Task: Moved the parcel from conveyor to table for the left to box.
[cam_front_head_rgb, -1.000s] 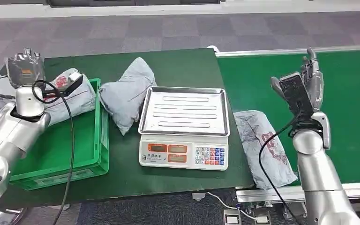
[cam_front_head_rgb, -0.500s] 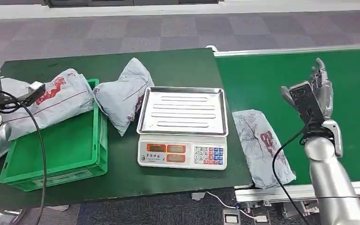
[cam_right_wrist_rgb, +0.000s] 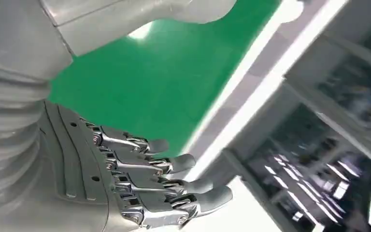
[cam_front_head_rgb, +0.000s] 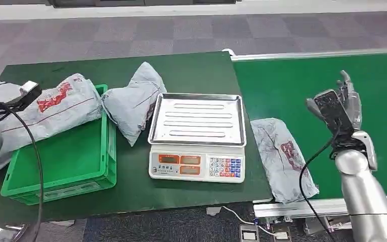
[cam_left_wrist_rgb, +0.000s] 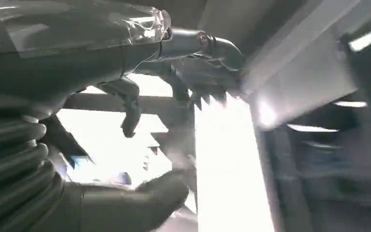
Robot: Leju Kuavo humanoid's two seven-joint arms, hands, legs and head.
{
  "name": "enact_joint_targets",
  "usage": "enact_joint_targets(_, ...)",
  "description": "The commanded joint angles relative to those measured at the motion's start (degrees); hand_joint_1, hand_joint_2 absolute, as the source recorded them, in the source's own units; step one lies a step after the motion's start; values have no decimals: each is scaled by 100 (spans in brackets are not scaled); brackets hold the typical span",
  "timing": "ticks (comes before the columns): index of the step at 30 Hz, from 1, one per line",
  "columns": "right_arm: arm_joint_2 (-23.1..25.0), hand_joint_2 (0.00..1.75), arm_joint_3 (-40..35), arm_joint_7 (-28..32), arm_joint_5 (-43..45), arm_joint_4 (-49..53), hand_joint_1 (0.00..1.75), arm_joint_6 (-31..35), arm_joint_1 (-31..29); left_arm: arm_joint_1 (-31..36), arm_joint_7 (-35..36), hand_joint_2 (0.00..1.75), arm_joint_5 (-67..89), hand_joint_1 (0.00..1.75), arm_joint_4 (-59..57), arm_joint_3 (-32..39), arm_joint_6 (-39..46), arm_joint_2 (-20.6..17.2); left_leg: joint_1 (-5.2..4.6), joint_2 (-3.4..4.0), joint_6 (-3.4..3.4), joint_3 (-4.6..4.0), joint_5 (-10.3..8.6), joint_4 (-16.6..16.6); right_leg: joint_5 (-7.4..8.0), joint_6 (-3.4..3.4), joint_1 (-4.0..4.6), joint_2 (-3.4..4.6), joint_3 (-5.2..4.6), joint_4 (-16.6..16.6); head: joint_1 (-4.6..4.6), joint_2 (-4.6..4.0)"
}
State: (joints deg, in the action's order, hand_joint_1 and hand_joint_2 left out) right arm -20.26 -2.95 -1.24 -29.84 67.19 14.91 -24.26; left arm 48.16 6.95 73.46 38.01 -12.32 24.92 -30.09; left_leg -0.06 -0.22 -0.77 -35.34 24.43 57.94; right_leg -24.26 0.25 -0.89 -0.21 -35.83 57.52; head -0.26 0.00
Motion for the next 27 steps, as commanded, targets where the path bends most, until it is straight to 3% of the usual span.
enact_joint_targets(1, 332, 175, -155, 132, -414, -1844, 0, 313, -425, -953, -2515, 175, -3568, 0, 1065, 624, 182, 2326, 5, -30, 7, 48, -7, -33, 3, 4, 5, -29, 69, -46, 0, 0)
enact_joint_targets(4, 665, 175, 39, 307, -579, -2561, 0, 529, -699, -659, -2966, 175, -4971, 0, 573, 339, -331, 3278, -3, -39, 10, 27, -4, -11, -1, 11, -2, -44, 52, -25, 0, 0)
enact_joint_targets(6, 793, 175, -16, 347, -603, -3142, 0, 227, -1060, -514, -3071, 175, -6073, 0, 314, 238, -891, 3735, -7, -47, 13, 17, -3, 1, 0, 14, -6, -54, 45, -19, 0, 0)
enact_joint_targets(9, 1079, 175, -165, 228, -656, -3853, 0, -305, -1544, -591, -2963, 175, -6992, 0, 238, -98, -1685, 3949, -4, -32, 15, 22, -1, 0, 7, 14, -2, -41, 52, -29, 0, 0)
enact_joint_targets(10, 1196, 175, -194, 130, -695, -3938, 0, -470, -1583, -648, -3020, 0, -7182, 0, 256, -208, -1785, 3951, -3, -20, 16, 26, -1, -1, 13, 17, -1, -30, 54, -33, 0, 0)
enact_joint_targets(13, 1351, 175, -318, -39, -836, -3954, 0, -530, -1540, -748, -3074, 0, -7303, 0, 258, -326, -1860, 3988, -6, 14, 11, 25, 8, -2, 15, 17, -4, 3, 40, -23, 2, 0)
enact_joint_targets(25, 1285, 175, -290, -58, -832, -3844, 0, -609, -1480, -737, -3072, 0, -7434, 0, 316, -411, -1896, 3885, 6, 3, 12, 19, 8, 1, 0, 10, 7, -3, 31, -9, 0, 0)
enact_joint_targets(26, 1285, 175, -290, -58, -832, -3844, 0, -609, -1480, -737, -3072, 175, -7434, 0, 316, -411, -1896, 3885, 4, 3, 12, 16, 7, 1, 1, 10, 5, -3, 27, -7, 0, 0)
enact_joint_targets(27, 1155, 175, -770, -181, -982, -4156, 0, -1882, -1681, -693, -3181, 175, -7311, 0, 353, -681, -2077, 3899, 5, 8, 12, 25, 8, -4, 2, 9, 6, 2, 36, -14, 0, 0)
